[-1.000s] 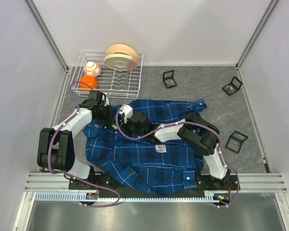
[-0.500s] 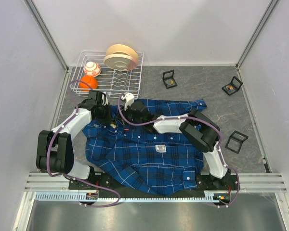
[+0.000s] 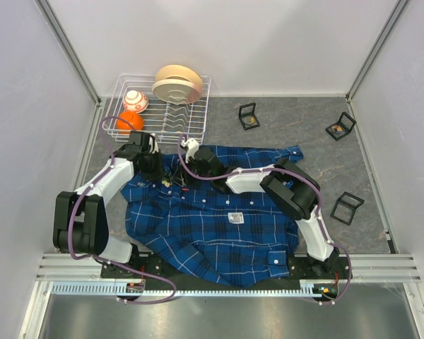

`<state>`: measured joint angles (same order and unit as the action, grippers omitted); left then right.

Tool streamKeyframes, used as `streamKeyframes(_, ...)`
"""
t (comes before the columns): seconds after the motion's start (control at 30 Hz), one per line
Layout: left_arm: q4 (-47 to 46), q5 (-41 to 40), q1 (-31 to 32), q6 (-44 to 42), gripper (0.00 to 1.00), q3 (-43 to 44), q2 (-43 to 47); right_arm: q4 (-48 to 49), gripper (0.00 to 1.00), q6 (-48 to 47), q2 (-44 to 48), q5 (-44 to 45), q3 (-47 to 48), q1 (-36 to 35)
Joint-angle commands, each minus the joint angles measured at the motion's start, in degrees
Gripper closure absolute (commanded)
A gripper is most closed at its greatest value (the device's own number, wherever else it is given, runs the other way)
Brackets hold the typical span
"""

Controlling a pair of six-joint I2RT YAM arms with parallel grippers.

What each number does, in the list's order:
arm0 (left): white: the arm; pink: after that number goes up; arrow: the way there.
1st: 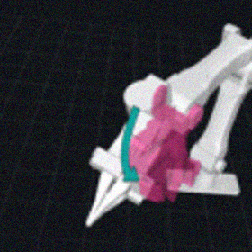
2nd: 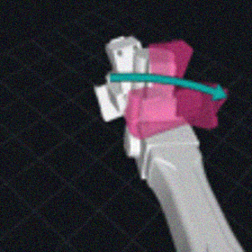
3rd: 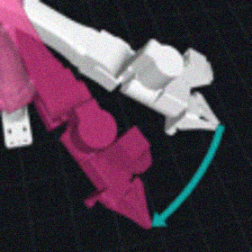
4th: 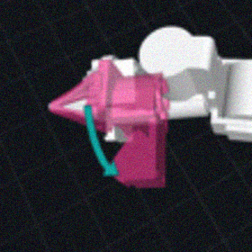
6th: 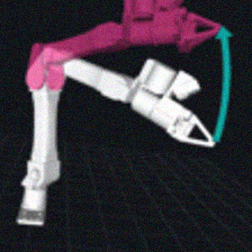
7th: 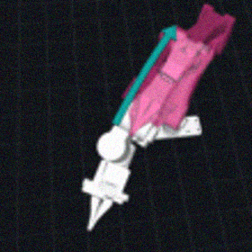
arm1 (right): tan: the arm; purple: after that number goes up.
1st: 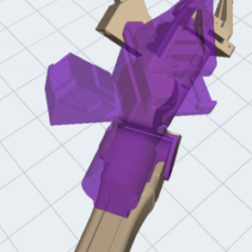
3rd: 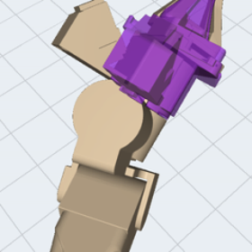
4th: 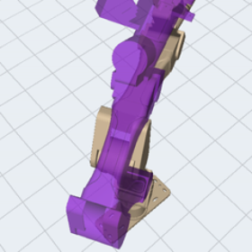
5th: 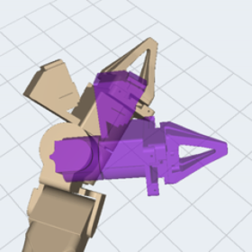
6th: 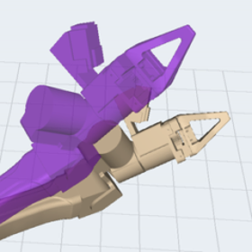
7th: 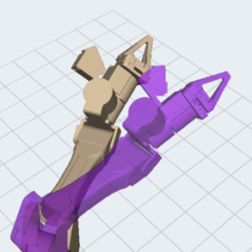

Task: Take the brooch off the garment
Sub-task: Open the brooch with the flattened clothing.

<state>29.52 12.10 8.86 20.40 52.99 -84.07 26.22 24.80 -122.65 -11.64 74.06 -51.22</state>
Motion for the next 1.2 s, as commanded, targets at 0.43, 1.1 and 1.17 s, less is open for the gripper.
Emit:
streamKeyframes(0.43, -0.6, 0.1, 0.2, -2.4, 0.98, 2.6, 0.0, 8.9, 0.66, 3.1, 2.5, -3.0, -4.9, 0.9)
streamKeyframes(1.1, 0.4, 1.1, 0.2, -2.3, 0.98, 3.3, -0.7, 11.8, 0.62, 4.7, 1.7, -5.6, -4.2, 1.0)
streamKeyframes(1.17, 0.3, 1.2, 0.2, -2.3, 0.98, 3.3, -0.5, 11.8, 0.63, 4.7, 1.3, -5.7, -4.0, 1.0)
